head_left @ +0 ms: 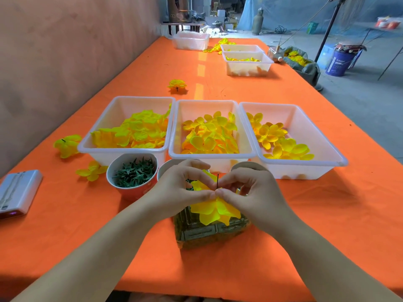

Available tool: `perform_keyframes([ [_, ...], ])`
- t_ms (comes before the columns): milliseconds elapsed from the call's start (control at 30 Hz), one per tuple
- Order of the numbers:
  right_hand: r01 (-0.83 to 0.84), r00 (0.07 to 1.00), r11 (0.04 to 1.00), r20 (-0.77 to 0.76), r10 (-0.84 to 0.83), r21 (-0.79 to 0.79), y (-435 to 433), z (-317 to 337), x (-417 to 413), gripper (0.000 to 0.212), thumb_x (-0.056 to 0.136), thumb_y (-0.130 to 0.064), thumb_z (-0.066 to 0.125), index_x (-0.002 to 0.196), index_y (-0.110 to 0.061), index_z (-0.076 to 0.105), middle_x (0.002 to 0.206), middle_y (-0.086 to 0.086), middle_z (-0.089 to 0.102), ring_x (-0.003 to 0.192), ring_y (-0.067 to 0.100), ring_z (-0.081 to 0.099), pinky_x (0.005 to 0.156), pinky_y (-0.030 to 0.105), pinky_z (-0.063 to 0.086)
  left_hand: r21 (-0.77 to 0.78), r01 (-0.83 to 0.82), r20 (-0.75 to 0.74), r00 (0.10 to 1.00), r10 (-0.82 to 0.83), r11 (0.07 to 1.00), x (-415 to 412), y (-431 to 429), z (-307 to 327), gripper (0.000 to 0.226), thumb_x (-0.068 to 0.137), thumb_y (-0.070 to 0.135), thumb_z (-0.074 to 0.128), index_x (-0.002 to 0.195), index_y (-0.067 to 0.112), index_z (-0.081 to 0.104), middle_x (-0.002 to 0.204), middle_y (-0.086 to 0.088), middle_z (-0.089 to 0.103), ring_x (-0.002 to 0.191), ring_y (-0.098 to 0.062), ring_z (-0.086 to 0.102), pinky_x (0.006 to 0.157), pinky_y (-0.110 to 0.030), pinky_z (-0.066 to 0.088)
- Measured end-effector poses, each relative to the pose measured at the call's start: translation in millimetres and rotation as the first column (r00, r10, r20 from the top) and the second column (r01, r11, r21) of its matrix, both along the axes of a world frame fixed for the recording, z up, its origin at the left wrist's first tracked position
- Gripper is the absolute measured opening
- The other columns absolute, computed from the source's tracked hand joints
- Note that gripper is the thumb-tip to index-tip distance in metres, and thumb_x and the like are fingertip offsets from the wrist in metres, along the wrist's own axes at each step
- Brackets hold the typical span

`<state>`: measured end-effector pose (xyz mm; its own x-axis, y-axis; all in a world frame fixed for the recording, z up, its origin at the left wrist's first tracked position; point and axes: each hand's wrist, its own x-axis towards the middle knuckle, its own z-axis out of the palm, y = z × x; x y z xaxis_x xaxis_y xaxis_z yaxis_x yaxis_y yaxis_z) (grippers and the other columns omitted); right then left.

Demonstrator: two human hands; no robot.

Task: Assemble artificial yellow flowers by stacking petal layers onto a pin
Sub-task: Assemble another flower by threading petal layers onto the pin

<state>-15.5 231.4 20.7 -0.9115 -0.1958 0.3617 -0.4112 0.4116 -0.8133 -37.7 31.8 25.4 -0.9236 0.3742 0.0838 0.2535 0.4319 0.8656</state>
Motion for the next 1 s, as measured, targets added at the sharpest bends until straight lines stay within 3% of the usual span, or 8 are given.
perform_keyframes([
  [300, -0.114, 0.988, 0.993, 0.104, 0.116, -0.025, 3, -4, -5, 0.016, 0.078, -0.017, 0.083, 0.085, -0.031, 0.078, 0.071, -0.012, 0.061, 0.066, 0.007, 0.056, 0.061, 0.022, 0.041, 0.18, 0.016, 0.106, 0.994, -0.036, 0.983, -3, -11, -14, 0.024, 0.073, 0.031, 0.08, 0.097, 0.027, 0.082, 0.134, 0.012, 0.059, 0.128, 0.001, 0.051, 0.098, -0.035, 0.052],
  [433, -0.103, 0.99, 0.994, 0.101, 0.1, 0.025, 5, -4, -7, 0.02, 0.078, -0.022, 0.084, 0.09, -0.037, 0.08, 0.081, -0.016, 0.059, 0.084, 0.007, 0.058, 0.064, 0.016, 0.04, 0.138, 0.03, 0.091, 0.995, -0.043, 0.99, -2, -10, -16, 0.029, 0.075, 0.037, 0.074, 0.103, 0.031, 0.08, 0.138, 0.015, 0.055, 0.128, 0.004, 0.049, 0.1, -0.026, 0.049],
  [533, -0.103, 0.989, 0.994, 0.115, 0.097, 0.043, 7, -5, -6, 0.02, 0.077, -0.025, 0.085, 0.091, -0.039, 0.08, 0.093, -0.009, 0.055, 0.1, 0.01, 0.056, 0.077, 0.026, 0.049, 0.052, 0.079, 0.061, 0.995, -0.082, 0.996, -4, -12, -12, 0.028, 0.079, 0.042, 0.071, 0.105, 0.035, 0.079, 0.138, 0.018, 0.054, 0.128, 0.006, 0.048, 0.099, -0.023, 0.048],
  [633, -0.103, 0.993, 0.99, 0.064, 0.097, 0.099, 6, -4, -5, 0.016, 0.076, -0.031, 0.084, 0.087, -0.041, 0.079, 0.098, -0.014, 0.055, 0.108, 0.005, 0.052, 0.079, 0.023, 0.047, 0.042, 0.018, -0.065, 0.998, -0.015, 0.999, -8, -18, -5, 0.016, 0.086, 0.034, 0.075, 0.101, 0.03, 0.079, 0.122, 0.014, 0.067, 0.118, -0.003, 0.06, 0.092, -0.033, 0.054],
  [700, -0.108, 0.993, 0.988, 0.068, 0.101, 0.108, 6, -2, -5, 0.016, 0.076, -0.032, 0.083, 0.086, -0.043, 0.078, 0.098, -0.016, 0.055, 0.109, 0.003, 0.051, 0.078, 0.023, 0.047, 0.103, -0.184, -0.138, 0.971, 0.198, 0.977, -15, -29, 3, 0.007, 0.086, 0.027, 0.076, 0.091, 0.031, 0.075, 0.097, 0.013, 0.075, 0.095, -0.002, 0.07, 0.079, -0.03, 0.055],
  [767, -0.119, 0.989, 0.988, 0.102, 0.109, 0.094, 6, -1, -6, 0.017, 0.077, -0.029, 0.084, 0.086, -0.043, 0.078, 0.098, -0.016, 0.056, 0.109, 0.004, 0.052, 0.078, 0.027, 0.047, 0.0, -0.447, -0.291, 0.856, 0.428, 0.894, -25, -49, 9, 0.011, 0.085, 0.021, 0.077, 0.083, 0.027, 0.068, 0.077, 0.011, 0.072, 0.074, -0.004, 0.07, 0.065, -0.027, 0.049],
  [833, -0.12, 0.987, 0.989, 0.12, 0.11, 0.085, 6, -2, -6, 0.018, 0.078, -0.027, 0.084, 0.085, -0.042, 0.078, 0.098, -0.016, 0.057, 0.109, 0.006, 0.053, 0.08, 0.029, 0.047, -0.241, -0.617, -0.468, 0.75, 0.467, 0.749, -36, -75, 11, 0.012, 0.083, 0.016, 0.076, 0.081, 0.023, 0.067, 0.077, 0.006, 0.07, 0.073, -0.018, 0.067, 0.063, -0.031, 0.048],
  [1000, -0.132, 0.98, 0.988, 0.163, 0.118, 0.075, 5, 0, -8, 0.018, 0.078, -0.026, 0.084, 0.085, -0.042, 0.078, 0.099, -0.017, 0.058, 0.109, 0.005, 0.055, 0.081, 0.025, 0.049, -0.771, -0.489, -0.328, 0.854, 0.403, 0.408, -55, -110, 6, 0.012, 0.085, 0.009, 0.068, 0.093, 0.019, 0.07, 0.099, -0.009, 0.066, 0.09, -0.033, 0.06, 0.067, -0.038, 0.052],
])
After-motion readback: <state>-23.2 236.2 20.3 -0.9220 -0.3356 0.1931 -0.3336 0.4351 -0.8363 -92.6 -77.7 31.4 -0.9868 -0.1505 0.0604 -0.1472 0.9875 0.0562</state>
